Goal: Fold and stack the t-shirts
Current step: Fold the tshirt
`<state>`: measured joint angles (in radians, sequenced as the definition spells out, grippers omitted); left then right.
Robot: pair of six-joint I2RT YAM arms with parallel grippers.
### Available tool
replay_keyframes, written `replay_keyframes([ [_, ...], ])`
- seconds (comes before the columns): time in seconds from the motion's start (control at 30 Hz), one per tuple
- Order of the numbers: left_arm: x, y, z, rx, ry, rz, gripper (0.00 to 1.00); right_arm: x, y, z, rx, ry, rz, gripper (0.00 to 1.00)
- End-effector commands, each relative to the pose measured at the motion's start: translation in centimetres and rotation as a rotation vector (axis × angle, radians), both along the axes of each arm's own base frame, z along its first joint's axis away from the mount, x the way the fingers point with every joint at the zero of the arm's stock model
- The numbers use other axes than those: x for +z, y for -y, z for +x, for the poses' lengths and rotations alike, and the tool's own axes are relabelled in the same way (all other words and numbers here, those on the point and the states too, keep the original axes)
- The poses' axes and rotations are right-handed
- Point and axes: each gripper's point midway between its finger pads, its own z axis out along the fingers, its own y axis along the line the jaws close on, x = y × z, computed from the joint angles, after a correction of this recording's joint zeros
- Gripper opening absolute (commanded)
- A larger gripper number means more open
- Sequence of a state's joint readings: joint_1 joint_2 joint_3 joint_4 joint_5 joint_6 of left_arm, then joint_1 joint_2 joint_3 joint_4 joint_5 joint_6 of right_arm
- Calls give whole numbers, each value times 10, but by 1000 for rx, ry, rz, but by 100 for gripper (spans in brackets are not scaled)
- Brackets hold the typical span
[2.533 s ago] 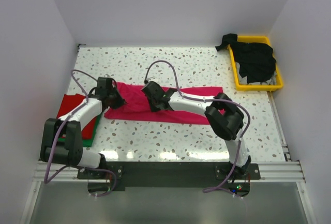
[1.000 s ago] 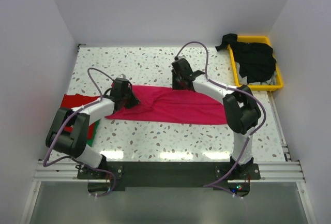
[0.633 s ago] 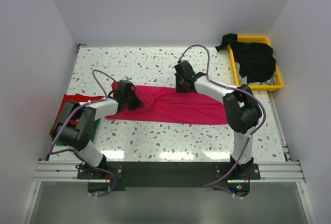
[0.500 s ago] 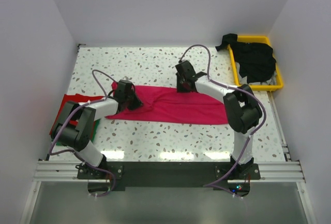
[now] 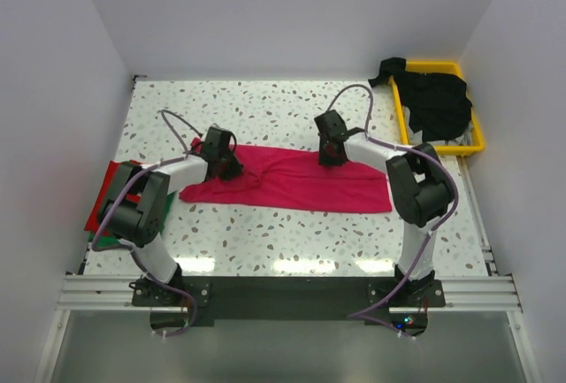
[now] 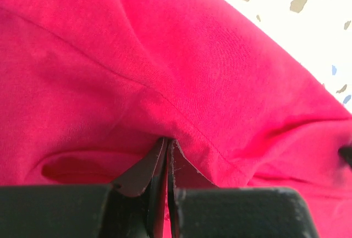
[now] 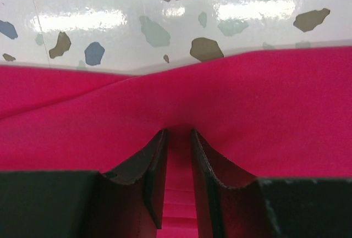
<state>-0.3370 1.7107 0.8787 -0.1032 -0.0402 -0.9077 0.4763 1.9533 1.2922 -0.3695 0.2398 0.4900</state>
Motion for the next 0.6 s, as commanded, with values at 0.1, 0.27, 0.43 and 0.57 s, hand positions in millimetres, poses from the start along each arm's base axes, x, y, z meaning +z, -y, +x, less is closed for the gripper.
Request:
replay_keyframes([
  [0.1, -24, -13, 17, 55, -65, 122, 9, 1, 7, -34, -42, -35, 56, 29],
  [0.27, -26, -9, 51, 8, -64, 190, 9, 8, -21, -60, -33, -39, 262, 28],
  [0.43, -27, -2, 103, -92, -47, 259, 9, 9, -55, -94, -48, -53, 407, 28],
  [0.57, -40, 17, 136, -198, -56, 200, 9, 26, -103, -112, -48, -58, 588, 28],
])
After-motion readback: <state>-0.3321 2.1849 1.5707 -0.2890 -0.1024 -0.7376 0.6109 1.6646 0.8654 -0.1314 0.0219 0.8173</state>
